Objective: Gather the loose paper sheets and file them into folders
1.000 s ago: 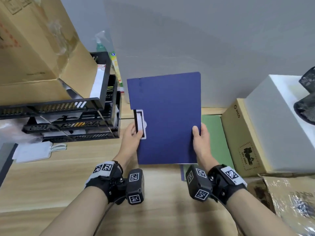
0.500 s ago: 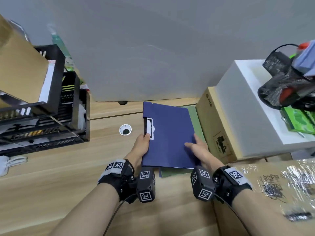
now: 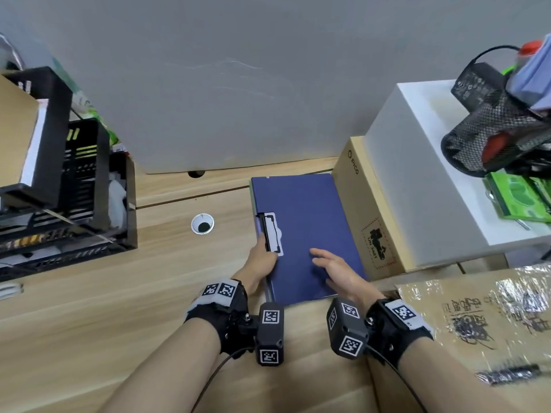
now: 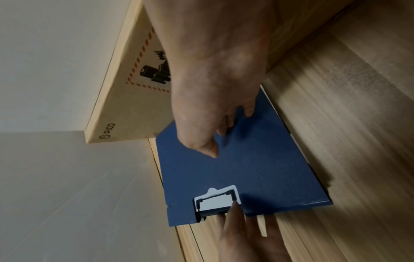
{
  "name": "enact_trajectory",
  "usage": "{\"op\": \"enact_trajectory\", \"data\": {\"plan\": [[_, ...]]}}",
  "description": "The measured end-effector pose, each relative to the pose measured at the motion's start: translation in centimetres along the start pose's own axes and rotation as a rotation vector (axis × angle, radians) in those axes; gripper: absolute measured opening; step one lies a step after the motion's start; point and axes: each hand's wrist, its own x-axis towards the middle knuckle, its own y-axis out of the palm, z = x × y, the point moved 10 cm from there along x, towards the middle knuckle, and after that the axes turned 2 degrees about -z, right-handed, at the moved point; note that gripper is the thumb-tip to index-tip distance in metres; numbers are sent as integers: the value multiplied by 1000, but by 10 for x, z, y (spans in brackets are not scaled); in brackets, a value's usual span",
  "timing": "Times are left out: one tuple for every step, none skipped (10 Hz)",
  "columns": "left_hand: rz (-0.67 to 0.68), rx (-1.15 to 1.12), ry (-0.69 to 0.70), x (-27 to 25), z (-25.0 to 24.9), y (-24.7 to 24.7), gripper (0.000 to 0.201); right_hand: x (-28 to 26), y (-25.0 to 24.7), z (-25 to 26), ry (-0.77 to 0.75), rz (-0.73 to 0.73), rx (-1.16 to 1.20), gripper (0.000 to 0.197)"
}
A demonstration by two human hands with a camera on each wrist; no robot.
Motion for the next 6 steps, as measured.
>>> {"op": "enact_trajectory", "data": {"plan": [[-112,264,-88,0,2,-14,50,3,0,-2,7,-4,0,40],[-83,461,-129,2,9,-21,61,4,2,-4,21,0,1,40],[1,243,-135,-4,4,-23,43,2,4,-6,58,-7,16,37],[5,119,-88,-24,-20,-36,27,0,7,0,56,-34,39,32],[-31,65,-74,-39,-34,-62,23,-3,24,16,42,2,102,20],[-121,9,-18,-54,-49,-95,23,-5,42,39,-33,44,170,14]]}}
